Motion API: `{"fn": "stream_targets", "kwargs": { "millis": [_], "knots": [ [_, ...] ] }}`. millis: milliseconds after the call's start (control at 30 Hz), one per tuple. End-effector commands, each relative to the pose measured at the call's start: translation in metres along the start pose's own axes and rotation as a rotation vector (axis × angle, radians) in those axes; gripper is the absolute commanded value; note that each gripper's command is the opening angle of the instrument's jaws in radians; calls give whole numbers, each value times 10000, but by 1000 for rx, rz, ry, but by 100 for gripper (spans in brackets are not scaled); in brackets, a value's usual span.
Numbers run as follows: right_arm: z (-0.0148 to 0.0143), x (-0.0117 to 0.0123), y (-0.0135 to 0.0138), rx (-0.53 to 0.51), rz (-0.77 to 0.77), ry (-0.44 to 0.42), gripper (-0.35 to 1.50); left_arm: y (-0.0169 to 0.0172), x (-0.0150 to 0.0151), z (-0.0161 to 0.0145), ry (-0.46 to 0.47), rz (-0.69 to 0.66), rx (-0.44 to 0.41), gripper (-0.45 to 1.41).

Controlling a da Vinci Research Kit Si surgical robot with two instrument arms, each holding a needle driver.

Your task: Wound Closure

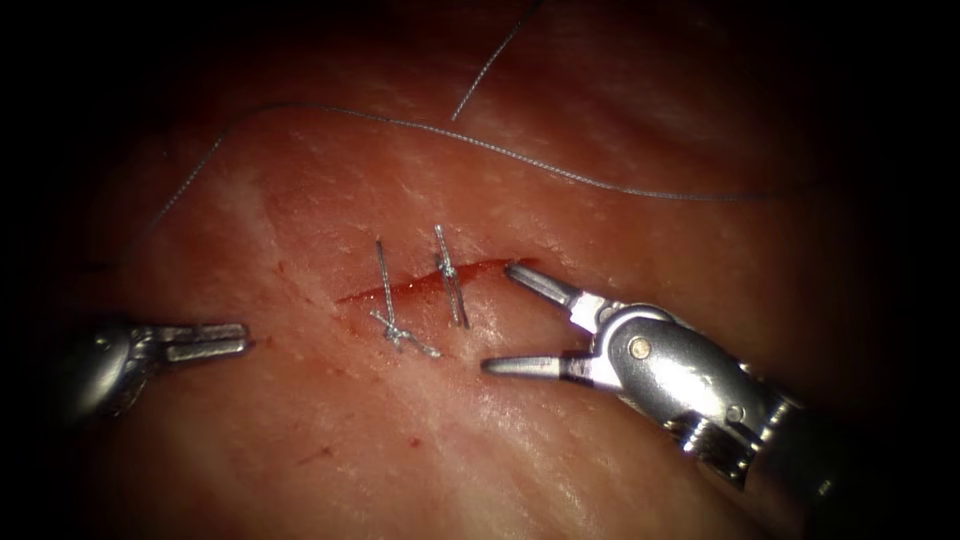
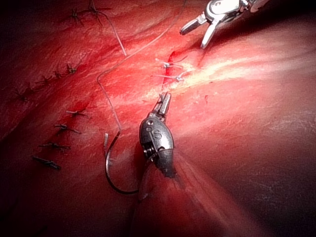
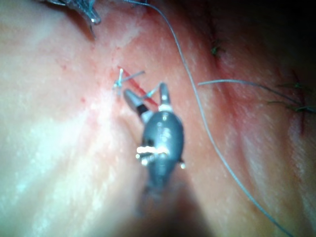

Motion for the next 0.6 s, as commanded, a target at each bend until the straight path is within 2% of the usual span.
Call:
{"fn": "stream_targets", "kwargs": {
  "millis": [33,367,467,567,600],
  "knots": [
    [10,-3,2,0,-3,4,145,4,-10,1,-18,11,-9,-45],
    [9,-5,-1,-1,-6,7,145,21,-35,-30,-143,42,-33,-43],
    [9,-4,-2,1,-6,5,145,17,-48,-32,-178,9,-25,54],
    [8,-2,-3,1,-5,4,145,9,-60,-35,-225,-30,9,111],
    [8,-1,-3,1,-5,4,145,7,-62,-36,-245,-49,22,118]
  ]
}}
